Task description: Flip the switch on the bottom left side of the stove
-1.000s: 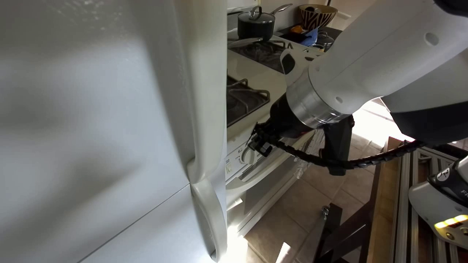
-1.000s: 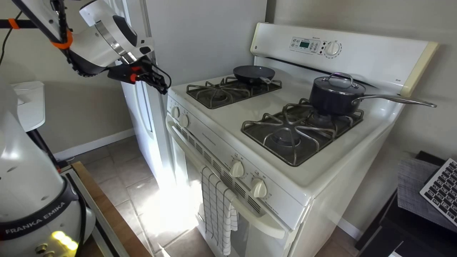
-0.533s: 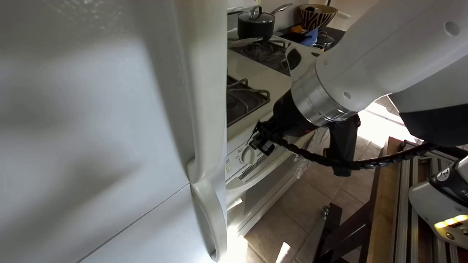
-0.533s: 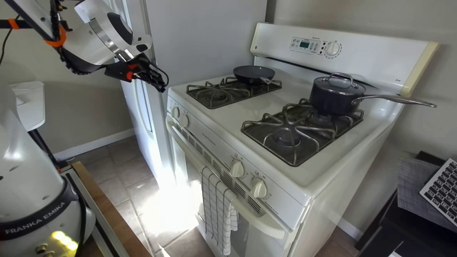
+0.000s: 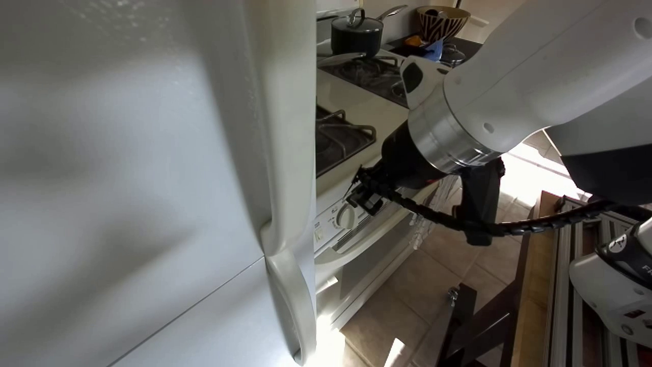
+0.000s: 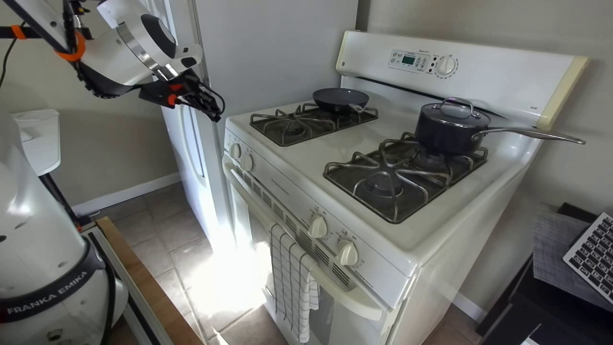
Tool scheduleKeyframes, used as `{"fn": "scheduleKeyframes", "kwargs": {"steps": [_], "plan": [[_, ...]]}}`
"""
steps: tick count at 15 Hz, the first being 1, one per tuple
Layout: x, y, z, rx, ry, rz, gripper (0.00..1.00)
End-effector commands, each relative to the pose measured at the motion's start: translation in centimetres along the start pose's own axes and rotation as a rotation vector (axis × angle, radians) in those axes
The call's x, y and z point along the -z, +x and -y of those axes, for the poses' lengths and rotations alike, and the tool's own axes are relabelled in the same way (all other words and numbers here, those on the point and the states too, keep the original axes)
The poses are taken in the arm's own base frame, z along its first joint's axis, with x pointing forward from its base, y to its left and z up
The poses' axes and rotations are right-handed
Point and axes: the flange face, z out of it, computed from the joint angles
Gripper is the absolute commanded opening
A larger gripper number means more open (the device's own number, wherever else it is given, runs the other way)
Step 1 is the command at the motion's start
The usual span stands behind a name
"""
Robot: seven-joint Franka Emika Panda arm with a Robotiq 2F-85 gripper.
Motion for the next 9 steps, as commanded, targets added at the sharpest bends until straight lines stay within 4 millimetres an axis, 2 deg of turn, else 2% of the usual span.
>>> {"fn": "scheduleKeyframes", "kwargs": {"steps": [1, 9], "plan": [[0.02, -0.01, 0.03, 0.002, 0.001, 0.000, 0.18], [0.02, 0.01, -0.01, 0.009, 0.001, 0.001, 0.18]]}}
